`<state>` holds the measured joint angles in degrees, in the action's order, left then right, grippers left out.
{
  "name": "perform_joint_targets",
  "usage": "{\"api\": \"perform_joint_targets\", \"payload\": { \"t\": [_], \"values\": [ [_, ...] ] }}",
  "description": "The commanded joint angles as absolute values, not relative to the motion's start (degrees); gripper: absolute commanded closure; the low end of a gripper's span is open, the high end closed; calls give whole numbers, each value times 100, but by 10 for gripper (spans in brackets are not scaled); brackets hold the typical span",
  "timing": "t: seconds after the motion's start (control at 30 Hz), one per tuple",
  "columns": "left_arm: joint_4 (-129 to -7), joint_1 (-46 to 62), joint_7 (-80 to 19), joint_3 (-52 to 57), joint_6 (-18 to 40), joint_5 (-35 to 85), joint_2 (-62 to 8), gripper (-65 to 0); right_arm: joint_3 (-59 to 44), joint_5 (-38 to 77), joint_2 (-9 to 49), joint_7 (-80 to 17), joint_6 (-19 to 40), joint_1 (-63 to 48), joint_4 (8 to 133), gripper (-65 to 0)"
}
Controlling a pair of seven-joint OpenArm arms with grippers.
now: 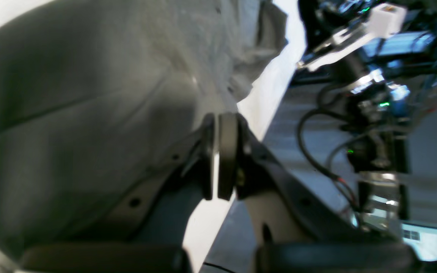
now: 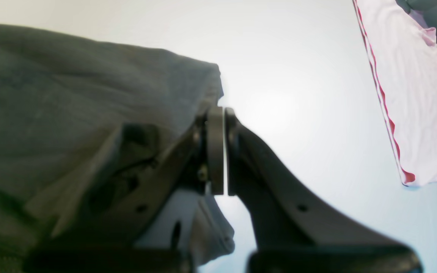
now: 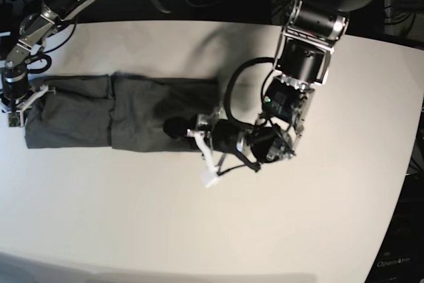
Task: Fold the T-shirt properly
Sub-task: 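Push the folded bundle toward the right gripper with the left gripper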
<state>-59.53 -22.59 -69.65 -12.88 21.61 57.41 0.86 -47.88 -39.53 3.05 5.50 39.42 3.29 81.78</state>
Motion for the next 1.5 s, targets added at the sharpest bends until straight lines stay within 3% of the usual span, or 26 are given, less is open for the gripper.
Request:
{"api": "perform_joint_targets", "payload": {
  "t": [0.0, 0.27, 0.4, 0.83, 1.0, 1.47],
  "values": [
    [-6035, -2413, -6932, -1262, 2202, 5727, 145, -18, -4787, -3846, 409, 690, 4000, 409, 8303, -1],
    [-6026, -2413, -6932, -1244, 2176, 4646, 154, -18, -4787, -3846, 400, 690, 4000, 418, 8303, -1],
    [-6026, -2334, -6923, -1244, 1657, 4277, 145, -18, -4796, -3837, 382, 690, 4000, 435, 8312, -1],
    [-5569, -2281, -6387, -1270, 1631, 3969, -127, -18, -4796, -3591, 119, 655, 4000, 426, 9112, -1],
    [-5464, -2255, -6220, -1288, 1640, 4013, -207, -18, -4752, -3468, 154, 13, 4000, 435, 9314, -1],
    [-5508, -2237, -6325, -1297, 1596, 4031, -760, -18, -4787, -3231, 163, -321, 4000, 453, 9525, -1]
  ]
}}
